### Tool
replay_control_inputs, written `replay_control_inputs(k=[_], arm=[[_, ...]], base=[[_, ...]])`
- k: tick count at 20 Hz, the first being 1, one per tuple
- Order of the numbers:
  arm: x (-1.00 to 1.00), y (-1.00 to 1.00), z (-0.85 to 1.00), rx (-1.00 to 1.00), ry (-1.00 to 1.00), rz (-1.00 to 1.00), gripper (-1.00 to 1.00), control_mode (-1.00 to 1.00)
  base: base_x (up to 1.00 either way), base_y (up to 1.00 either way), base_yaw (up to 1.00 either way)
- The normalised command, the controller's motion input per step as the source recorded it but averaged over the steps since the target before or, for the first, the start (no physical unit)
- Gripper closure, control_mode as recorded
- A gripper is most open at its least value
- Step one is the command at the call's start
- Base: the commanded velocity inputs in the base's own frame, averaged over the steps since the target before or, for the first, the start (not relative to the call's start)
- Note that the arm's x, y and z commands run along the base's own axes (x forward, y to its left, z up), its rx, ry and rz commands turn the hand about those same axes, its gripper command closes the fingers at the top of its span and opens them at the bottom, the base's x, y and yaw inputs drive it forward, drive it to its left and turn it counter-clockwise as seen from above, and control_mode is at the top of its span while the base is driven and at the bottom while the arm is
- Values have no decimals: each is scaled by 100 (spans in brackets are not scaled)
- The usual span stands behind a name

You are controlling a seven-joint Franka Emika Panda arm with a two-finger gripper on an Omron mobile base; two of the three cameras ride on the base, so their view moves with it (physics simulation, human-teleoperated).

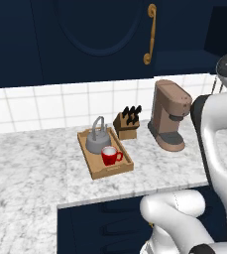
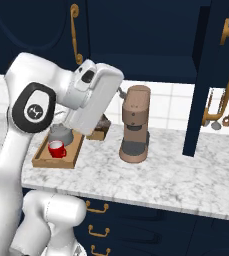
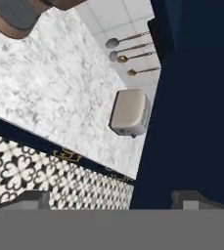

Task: Pick the kettle from the counter and place it on the tray. Then pick the mug from the cabinet and place it on the tray. Then close the cabinet doors.

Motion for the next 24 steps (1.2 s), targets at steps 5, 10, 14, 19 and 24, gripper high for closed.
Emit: replay_control_inputs(k=[5, 10, 14, 19, 24], arm=[[-39, -81, 0, -17, 0, 2, -100, -100], [-35, -67, -8, -19, -3, 8, -100, -100], [-28, -52, 0, -1, 0, 0, -100, -100], [-34, -36, 3, 0, 0, -9, -100, -100], [-37, -40, 10, 0, -3, -11, -100, -100]], base=[[0, 0, 0], [0, 0, 0], [0, 0, 0], [0, 0, 0], [0, 0, 0]])
